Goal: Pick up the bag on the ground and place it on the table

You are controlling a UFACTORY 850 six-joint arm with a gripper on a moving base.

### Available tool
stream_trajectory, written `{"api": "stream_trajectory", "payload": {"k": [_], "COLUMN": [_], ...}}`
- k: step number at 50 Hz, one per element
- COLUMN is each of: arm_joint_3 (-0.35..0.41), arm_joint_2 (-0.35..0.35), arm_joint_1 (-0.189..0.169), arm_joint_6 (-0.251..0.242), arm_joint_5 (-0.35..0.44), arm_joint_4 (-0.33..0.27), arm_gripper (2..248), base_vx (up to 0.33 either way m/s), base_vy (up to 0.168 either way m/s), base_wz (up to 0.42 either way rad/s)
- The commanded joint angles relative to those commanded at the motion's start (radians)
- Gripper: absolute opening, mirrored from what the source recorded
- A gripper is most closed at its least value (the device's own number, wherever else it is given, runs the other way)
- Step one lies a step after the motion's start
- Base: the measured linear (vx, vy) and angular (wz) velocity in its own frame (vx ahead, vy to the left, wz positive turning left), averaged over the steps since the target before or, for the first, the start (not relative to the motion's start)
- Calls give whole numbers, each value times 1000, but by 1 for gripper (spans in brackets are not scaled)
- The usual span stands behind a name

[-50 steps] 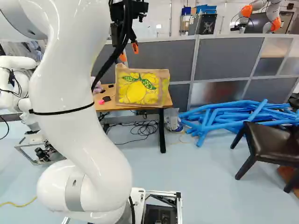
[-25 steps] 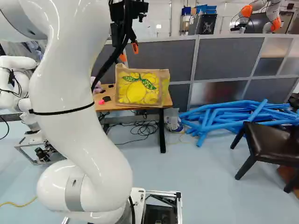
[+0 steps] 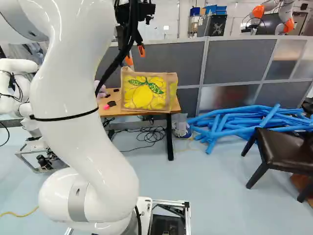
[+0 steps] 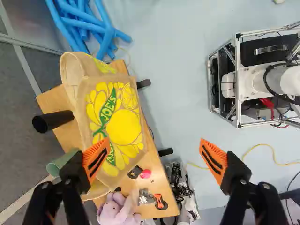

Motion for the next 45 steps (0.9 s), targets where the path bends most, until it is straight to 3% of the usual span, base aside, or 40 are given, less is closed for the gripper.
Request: {"api": "stream_trajectory", "payload": {"k": [23,45], "arm_joint_3": [70,179], "arm_joint_2": [22,57], "arm_joint_1": [-4,-11], "arm_joint_6": [-75,-193], "arm_joint_5": [94,240], "arm_joint_4": [6,14], "arm_gripper": [247,247], "base_vx": [0,0], "base_vy": [0,0], "base_wz": [0,0]}}
